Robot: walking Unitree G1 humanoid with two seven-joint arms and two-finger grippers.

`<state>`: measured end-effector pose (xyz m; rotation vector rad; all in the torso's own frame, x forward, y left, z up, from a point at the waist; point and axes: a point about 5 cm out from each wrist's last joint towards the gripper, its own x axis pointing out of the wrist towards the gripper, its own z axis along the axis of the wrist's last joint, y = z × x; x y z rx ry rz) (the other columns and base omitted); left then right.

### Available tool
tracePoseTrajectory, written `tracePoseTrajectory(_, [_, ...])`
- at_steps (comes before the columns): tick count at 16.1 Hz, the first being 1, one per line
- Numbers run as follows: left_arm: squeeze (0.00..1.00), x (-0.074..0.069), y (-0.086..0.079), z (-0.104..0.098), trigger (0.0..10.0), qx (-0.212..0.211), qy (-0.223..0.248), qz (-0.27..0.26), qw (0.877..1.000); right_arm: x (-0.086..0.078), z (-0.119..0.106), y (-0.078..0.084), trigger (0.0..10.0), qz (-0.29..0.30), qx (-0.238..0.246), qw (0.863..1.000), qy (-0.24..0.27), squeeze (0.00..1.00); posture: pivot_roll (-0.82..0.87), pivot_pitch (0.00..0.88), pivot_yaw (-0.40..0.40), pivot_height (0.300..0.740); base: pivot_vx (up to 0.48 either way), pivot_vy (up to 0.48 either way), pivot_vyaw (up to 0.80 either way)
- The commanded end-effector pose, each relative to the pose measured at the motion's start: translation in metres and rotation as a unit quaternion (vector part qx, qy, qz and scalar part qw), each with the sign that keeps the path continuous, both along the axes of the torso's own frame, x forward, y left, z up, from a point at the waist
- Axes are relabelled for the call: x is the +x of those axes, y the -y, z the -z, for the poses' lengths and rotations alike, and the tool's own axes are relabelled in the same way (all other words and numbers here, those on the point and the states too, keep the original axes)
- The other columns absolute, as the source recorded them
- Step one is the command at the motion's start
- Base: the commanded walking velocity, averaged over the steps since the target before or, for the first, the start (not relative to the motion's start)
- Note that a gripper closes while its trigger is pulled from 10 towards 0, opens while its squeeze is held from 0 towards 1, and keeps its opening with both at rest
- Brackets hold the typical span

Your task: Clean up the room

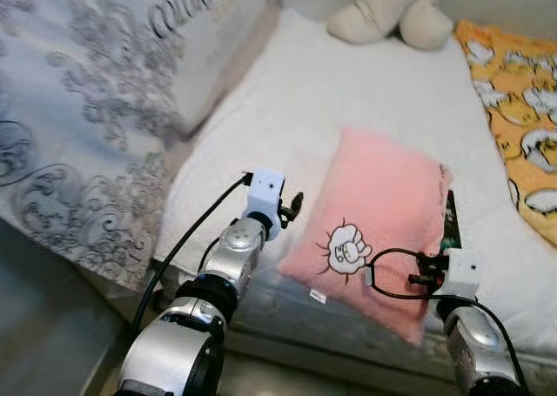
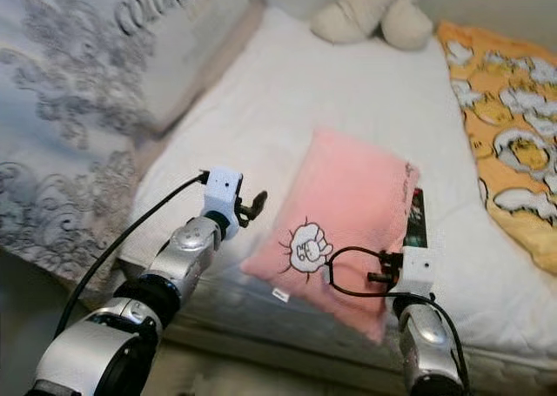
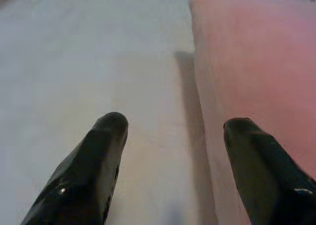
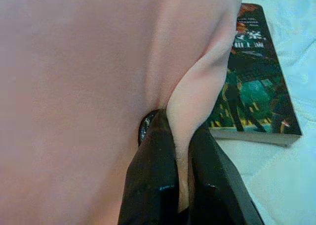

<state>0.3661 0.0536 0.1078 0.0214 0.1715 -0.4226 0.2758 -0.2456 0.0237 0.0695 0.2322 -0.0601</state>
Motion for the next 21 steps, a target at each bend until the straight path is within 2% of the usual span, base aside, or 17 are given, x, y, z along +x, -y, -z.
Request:
tracePoseTrajectory(1, [1.00, 0.001, 0.010, -0.007, 10.0, -0.024, -0.003, 0.029, 0.999, -0.009, 0.005, -0.001, 10.0, -0.006, 0.004, 1.000, -0.008, 0.00, 0.02, 0.233, -0.032, 0.740, 0.000, 0.000, 0.00])
tracePoseTrajectory(5, [1.00, -0.008, 0.042, -0.011, 10.0, -0.021, -0.008, 0.142, 0.990, -0.023, 0.006, 0.000, 10.0, -0.022, -0.007, 1.000, -0.016, 0.00, 0.00, 0.270, -0.022, 0.740, 0.000, 0.000, 0.00])
tracePoseTrajectory(7, [1.00, -0.013, 0.055, -0.015, 10.0, -0.037, -0.005, 0.180, 0.983, -0.021, 0.003, 0.001, 10.0, -0.027, -0.009, 0.999, -0.017, 0.00, 0.00, 0.277, -0.020, 0.740, 0.000, 0.000, 0.00])
tracePoseTrajectory(9, [1.00, -0.016, 0.064, -0.026, 10.0, -0.050, 0.018, 0.237, 0.970, -0.018, -0.002, 0.002, 10.0, -0.033, -0.016, 0.999, -0.014, 0.00, -0.02, 0.278, -0.012, 0.740, 0.000, 0.000, 0.00])
tracePoseTrajectory(11, [1.00, -0.015, 0.057, -0.031, 10.0, -0.031, 0.042, 0.269, 0.962, -0.014, -0.009, 0.003, 10.0, -0.037, -0.022, 0.999, -0.011, 0.00, -0.01, 0.273, -0.007, 0.740, 0.000, 0.000, 0.00])
tracePoseTrajectory(13, [1.00, -0.025, 0.063, -0.030, 10.0, -0.025, 0.045, 0.336, 0.940, -0.012, -0.010, 0.004, 10.0, -0.038, -0.022, 0.999, -0.016, 0.00, 0.00, 0.265, -0.010, 0.740, 0.000, 0.000, 0.00])
tracePoseTrajectory(14, [1.00, -0.027, 0.066, -0.030, 10.0, -0.028, 0.043, 0.346, 0.937, -0.010, -0.010, 0.003, 10.0, -0.040, -0.023, 0.999, -0.017, 0.00, 0.00, 0.260, -0.009, 0.740, 0.000, 0.000, 0.00])
tracePoseTrajectory(15, [1.00, -0.025, 0.064, -0.031, 10.0, -0.028, 0.044, 0.338, 0.940, -0.009, -0.010, 0.001, 10.0, -0.042, -0.023, 0.999, -0.018, 0.00, 0.00, 0.255, -0.009, 0.740, 0.000, 0.000, 0.00])
tracePoseTrajectory(16, [1.00, -0.010, 0.046, -0.045, 10.0, -0.045, 0.059, 0.284, 0.956, -0.005, -0.013, -0.003, 10.0, -0.045, -0.022, 0.999, -0.013, 0.00, 0.01, 0.245, -0.009, 0.740, 0.000, 0.000, 0.00])
tracePoseTrajectory(17, [1.00, -0.002, 0.034, -0.057, 10.0, -0.057, 0.076, 0.256, 0.962, -0.004, -0.013, -0.004, 10.0, -0.047, -0.021, 0.999, -0.014, 0.00, 0.01, 0.238, -0.007, 0.740, 0.000, 0.000, 0.00])
tracePoseTrajectory(19, [1.00, 0.004, 0.014, -0.085, 10.0, -0.088, 0.105, 0.260, 0.956, -0.001, -0.012, -0.007, 10.0, -0.049, -0.018, 0.999, -0.016, 0.00, 0.03, 0.231, -0.005, 0.740, 0.000, 0.000, 0.00])
tracePoseTrajectory(21, [1.00, -0.004, 0.019, -0.079, 10.0, -0.083, 0.084, 0.288, 0.950, 0.000, -0.011, -0.008, 10.0, -0.050, -0.014, 0.998, -0.019, 0.00, 0.04, 0.229, -0.006, 0.740, 0.000, 0.000, 0.00])
